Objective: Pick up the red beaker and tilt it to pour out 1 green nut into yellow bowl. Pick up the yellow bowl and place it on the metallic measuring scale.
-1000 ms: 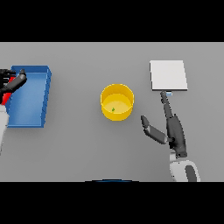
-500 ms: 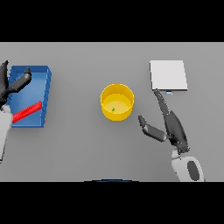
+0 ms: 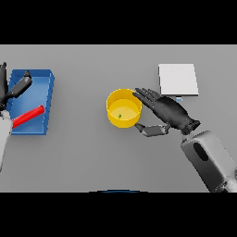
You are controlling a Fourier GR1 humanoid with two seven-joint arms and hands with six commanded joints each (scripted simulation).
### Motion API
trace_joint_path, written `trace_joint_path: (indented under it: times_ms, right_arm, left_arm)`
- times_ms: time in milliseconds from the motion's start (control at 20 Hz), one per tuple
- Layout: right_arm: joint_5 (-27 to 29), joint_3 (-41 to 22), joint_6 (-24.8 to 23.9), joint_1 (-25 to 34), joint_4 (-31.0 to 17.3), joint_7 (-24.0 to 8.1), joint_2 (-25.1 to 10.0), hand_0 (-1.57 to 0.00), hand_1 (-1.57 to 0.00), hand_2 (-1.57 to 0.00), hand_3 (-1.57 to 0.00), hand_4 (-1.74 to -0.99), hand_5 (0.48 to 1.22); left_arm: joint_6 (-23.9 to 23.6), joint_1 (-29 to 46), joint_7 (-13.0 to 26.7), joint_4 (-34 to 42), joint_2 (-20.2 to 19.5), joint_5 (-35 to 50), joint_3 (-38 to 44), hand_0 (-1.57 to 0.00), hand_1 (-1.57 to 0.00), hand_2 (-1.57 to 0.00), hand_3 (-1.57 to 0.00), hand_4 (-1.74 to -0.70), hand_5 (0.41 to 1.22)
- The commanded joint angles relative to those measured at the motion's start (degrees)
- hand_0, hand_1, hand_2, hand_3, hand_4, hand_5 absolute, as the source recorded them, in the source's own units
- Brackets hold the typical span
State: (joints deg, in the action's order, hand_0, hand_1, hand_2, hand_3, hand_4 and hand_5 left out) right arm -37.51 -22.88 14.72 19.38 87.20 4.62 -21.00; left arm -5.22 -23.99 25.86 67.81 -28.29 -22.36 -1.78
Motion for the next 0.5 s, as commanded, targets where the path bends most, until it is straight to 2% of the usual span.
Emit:
trace_joint_path:
  times_ms: [0,100,300,450]
  right_arm:
    - [-1.98,-1.79,0.73,1.90,-1.54,1.31,-0.80,0.00,0.00,0.00,0.00,-1.217,0.676]
    - [-5.36,-5.17,2.78,5.12,-3.05,3.05,-2.21,0.00,0.00,0.00,0.00,-1.226,0.692]
    - [-10.03,-10.18,6.08,10.78,-7.23,4.55,-3.11,0.00,0.00,0.00,0.00,-1.215,0.711]
    - [-10.97,-12.68,9.00,14.16,-11.12,4.86,-1.46,0.00,0.00,0.00,0.00,-1.218,0.720]
  left_arm:
    - [0.26,0.07,0.26,0.11,0.21,0.09,-0.20,0.00,0.00,0.00,0.00,-0.74,0.693]
    - [0.88,0.12,0.26,0.48,-0.53,0.35,0.06,0.00,0.00,0.00,0.00,-0.74,0.699]
    - [0.92,-0.50,0.23,-0.46,-0.73,0.29,0.19,0.00,0.00,0.00,0.00,-0.74,0.704]
    - [0.79,0.33,-0.11,0.17,-0.57,0.29,0.02,0.00,0.00,0.00,0.00,-0.75,0.704]
